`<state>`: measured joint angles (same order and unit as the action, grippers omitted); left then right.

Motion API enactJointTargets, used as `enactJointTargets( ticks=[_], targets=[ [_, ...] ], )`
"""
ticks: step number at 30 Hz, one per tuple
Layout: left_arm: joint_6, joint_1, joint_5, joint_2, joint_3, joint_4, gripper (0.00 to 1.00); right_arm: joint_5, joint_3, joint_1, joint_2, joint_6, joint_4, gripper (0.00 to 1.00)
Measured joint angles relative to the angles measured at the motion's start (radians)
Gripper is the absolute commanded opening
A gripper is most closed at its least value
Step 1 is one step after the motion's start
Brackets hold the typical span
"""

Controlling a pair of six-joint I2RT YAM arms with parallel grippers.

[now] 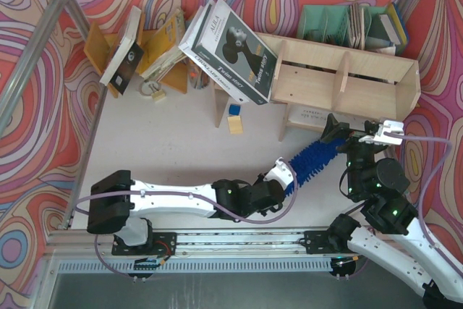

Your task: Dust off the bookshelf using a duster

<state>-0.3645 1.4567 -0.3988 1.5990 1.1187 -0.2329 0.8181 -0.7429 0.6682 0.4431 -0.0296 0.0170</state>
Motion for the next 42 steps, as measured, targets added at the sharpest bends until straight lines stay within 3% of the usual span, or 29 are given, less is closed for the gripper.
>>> enactJointTargets(
  ticks=[11,26,42],
  targets=[
    [-0.023,-0.03,-0.053,-0.08,-0.078,0.0,0.0,-0.004,0.0,0.0,-0.003,0.0,0.0,0.99],
    [0.07,-0.035,0.057,0.146,0.136,0.04,0.0,-0.004,0.0,0.0,-0.005,0.001,-0.001,0.99],
    [0.089,-0.067,0.131,0.166,0.155,-0.008,0.0,-0.004,0.0,0.0,-0.006,0.0,-0.001,0.99]
  ],
)
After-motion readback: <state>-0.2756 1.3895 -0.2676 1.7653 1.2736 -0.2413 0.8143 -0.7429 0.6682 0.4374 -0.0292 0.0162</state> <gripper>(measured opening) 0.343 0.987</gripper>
